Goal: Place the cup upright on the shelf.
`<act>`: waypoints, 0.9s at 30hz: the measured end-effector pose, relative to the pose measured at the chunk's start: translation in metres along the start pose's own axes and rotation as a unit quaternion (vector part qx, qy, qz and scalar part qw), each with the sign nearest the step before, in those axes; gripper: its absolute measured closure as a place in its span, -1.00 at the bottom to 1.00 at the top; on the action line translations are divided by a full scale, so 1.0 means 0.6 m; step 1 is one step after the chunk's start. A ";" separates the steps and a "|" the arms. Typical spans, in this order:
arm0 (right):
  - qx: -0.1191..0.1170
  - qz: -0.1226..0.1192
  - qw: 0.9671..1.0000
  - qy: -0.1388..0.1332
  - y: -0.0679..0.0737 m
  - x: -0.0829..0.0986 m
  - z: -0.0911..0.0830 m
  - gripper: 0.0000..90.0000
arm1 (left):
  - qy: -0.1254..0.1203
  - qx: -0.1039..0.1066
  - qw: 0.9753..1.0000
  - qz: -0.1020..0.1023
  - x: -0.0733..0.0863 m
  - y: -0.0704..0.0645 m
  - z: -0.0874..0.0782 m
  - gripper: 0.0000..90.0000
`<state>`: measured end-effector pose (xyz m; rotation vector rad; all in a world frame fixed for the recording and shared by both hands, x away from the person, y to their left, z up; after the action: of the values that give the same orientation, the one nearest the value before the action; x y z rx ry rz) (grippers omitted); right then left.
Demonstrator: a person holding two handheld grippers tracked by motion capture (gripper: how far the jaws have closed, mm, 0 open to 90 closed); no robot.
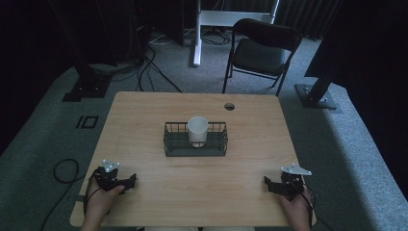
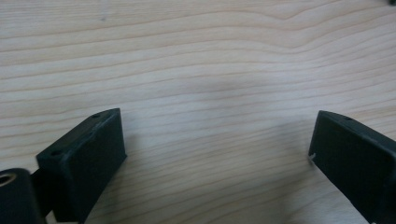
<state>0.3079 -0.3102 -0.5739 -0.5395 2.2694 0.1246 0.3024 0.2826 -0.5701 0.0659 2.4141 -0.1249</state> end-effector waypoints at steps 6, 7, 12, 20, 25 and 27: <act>0.000 0.000 1.000 0.000 0.000 0.000 0.000 -0.71 | -0.012 -0.002 1.000 -0.006 0.001 0.006 0.002 -0.95; 0.000 0.000 1.000 0.000 0.000 0.000 0.000 -0.71 | -0.015 -0.003 1.000 -0.007 0.001 0.006 0.003 -0.96; 0.000 0.000 1.000 0.000 0.000 0.000 0.000 -0.71 | -0.018 -0.013 1.000 -0.018 0.003 0.005 0.002 -0.95; 0.000 0.000 1.000 0.000 0.000 0.000 0.000 -0.71 | -0.023 -0.060 0.995 -0.071 0.003 -0.005 0.003 -0.95; 0.000 0.000 1.000 0.000 0.000 0.000 0.000 -0.71 | -0.024 -0.068 0.994 -0.080 0.001 -0.008 0.005 -0.95; 0.000 0.001 1.000 0.000 0.000 0.000 0.000 -0.71 | -0.024 -0.068 0.994 -0.080 0.001 -0.008 0.005 -0.95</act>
<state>0.3079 -0.3103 -0.5739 -0.5379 2.2697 0.1244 0.3032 0.2779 -0.5724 -0.1912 2.3709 -0.0333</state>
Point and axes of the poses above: each handheld gripper's, and its own axes: z roughly forward along the jaws, x roughly out of its underside, y roughly to its left, the point moved 3 cm from there along z, roughly forward along the jaws, and after that the axes turned 7 degrees about -z, right-handed, at the moved point
